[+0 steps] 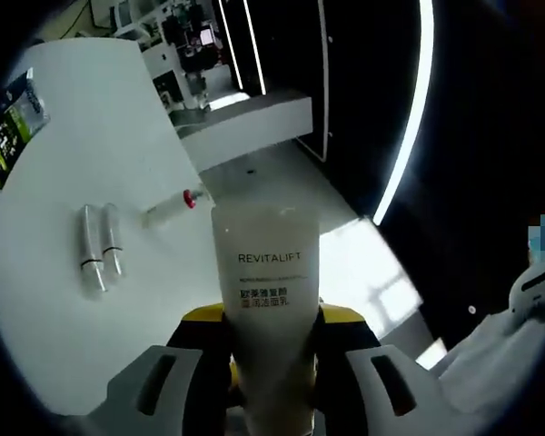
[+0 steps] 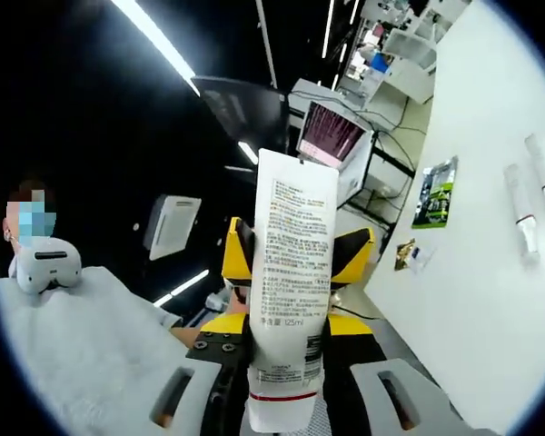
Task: Arrange the skincare products in the storage area until every visible bottle or jar stands upright without overlapping.
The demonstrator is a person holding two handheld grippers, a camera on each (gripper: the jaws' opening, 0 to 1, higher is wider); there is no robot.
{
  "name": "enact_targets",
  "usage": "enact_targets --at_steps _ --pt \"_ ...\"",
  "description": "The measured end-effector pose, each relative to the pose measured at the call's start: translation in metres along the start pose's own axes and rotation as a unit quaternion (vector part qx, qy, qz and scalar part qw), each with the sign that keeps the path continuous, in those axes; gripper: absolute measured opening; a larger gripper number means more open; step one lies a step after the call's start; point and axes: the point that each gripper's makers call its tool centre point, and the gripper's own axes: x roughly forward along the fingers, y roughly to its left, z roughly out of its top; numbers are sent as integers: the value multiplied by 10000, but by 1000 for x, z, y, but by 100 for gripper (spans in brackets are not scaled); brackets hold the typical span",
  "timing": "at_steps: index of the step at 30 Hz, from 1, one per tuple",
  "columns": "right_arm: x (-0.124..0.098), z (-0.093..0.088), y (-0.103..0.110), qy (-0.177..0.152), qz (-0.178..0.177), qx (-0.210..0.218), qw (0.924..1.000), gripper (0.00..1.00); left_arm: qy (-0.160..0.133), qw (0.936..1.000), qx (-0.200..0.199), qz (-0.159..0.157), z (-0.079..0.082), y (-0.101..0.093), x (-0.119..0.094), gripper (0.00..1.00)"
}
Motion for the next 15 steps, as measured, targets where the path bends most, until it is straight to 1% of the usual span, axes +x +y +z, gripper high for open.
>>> enact_targets --at_steps 4,6,8,9,10,12,13,14,15 --pt "-1 6 -3 -190 -38 136 9997 23 -151 9998 -30 128 6 3 0 30" --pt "-1 9 -6 -271 -148 166 9994 23 -226 9994 -23 263 10 7 -1 30" --pt "0 11 -11 -308 -373 90 9988 23 -334 9985 -30 423 14 12 -2 30" --pt "0 13 -15 -316 -547 -10 9980 22 -383 9979 -13 528 15 15 -3 30" --pt "0 14 -17 -313 -734 -210 9966 22 -417 9971 23 629 17 19 -5 30" --pt "-1 17 -24 -305 -1116 -448 9923 20 -519 9945 126 896 21 26 -8 30" --pt "0 16 -27 -211 -1302 -708 9887 20 -488 9939 193 969 21 28 -9 30" --pt "0 17 -29 -170 -1481 -850 9852 19 -466 9917 338 1146 21 33 -11 30" --pt "0 17 -34 -43 -1766 -1201 9769 18 -440 9893 465 1308 22 37 -12 30"
